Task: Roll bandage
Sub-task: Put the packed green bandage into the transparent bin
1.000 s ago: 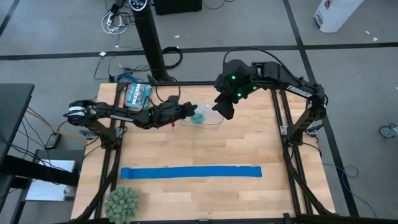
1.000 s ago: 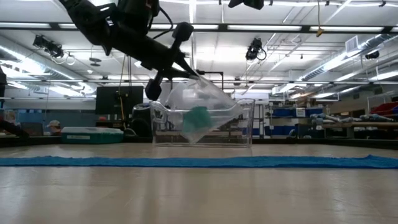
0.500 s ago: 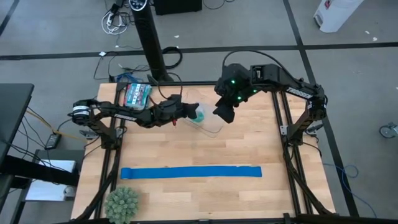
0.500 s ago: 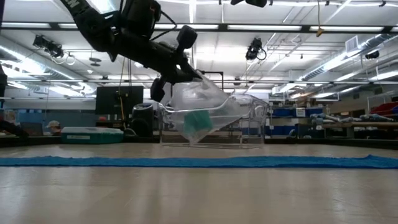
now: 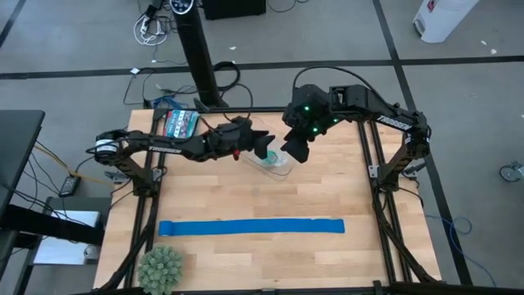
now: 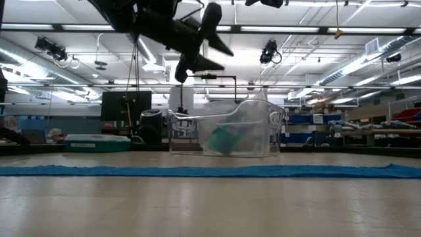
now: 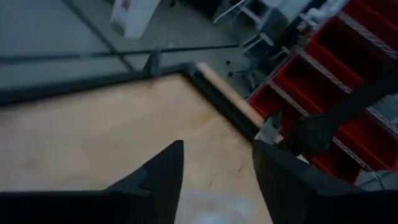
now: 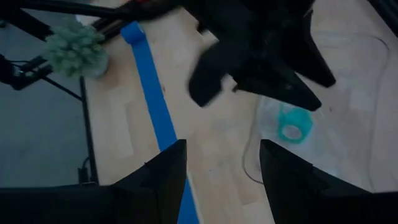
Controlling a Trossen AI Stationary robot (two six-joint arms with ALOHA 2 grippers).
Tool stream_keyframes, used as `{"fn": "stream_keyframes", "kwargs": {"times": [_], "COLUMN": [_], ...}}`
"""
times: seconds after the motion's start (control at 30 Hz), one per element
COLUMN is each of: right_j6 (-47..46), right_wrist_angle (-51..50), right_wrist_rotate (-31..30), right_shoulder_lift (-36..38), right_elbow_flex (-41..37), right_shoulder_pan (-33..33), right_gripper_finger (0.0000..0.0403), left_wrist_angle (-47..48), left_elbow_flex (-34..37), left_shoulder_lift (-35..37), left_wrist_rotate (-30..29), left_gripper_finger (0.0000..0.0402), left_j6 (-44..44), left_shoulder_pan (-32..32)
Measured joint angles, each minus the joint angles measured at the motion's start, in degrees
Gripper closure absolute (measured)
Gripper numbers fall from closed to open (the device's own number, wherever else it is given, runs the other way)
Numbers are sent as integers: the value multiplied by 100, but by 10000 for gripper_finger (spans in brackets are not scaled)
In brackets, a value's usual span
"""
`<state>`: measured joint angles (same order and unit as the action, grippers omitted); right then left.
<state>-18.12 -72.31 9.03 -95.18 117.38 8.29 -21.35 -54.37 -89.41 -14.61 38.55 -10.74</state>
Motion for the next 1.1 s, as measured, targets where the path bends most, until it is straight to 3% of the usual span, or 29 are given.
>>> {"fn": "stream_keyframes", "kwargs": {"times": [0.13,0.27,0.53,0.63,0.77,0.93,1.1], "right_j6": [15,42,354,463,802,1575,2200], "right_wrist_angle": [-245,-424,-44,297,602,1072,1279], "right_wrist_rotate": [-194,-196,-82,399,438,371,-88], "right_shoulder_lift": [1,-7,-39,-140,-398,-884,-1494], "right_elbow_flex": [-40,-225,-782,-1150,-1568,-1822,-1849], "right_shoulder_pan": [0,2,115,255,315,334,344], "right_gripper_finger": [211,211,211,211,211,221,241], "left_wrist_angle": [12,371,3848,5091,5975,6132,6369], "left_elbow_flex": [-374,-840,-2518,-3081,-3576,-3683,-3694], "left_shoulder_lift": [69,229,868,919,933,1018,1121], "left_wrist_rotate": [159,499,219,74,-35,-571,-1233], "left_gripper_finger": [188,198,260,277,291,300,306], "left_j6": [-253,-681,-1907,-1880,-1585,-1109,-482], "left_shoulder_pan": [-2,0,483,625,848,1360,2020]}}
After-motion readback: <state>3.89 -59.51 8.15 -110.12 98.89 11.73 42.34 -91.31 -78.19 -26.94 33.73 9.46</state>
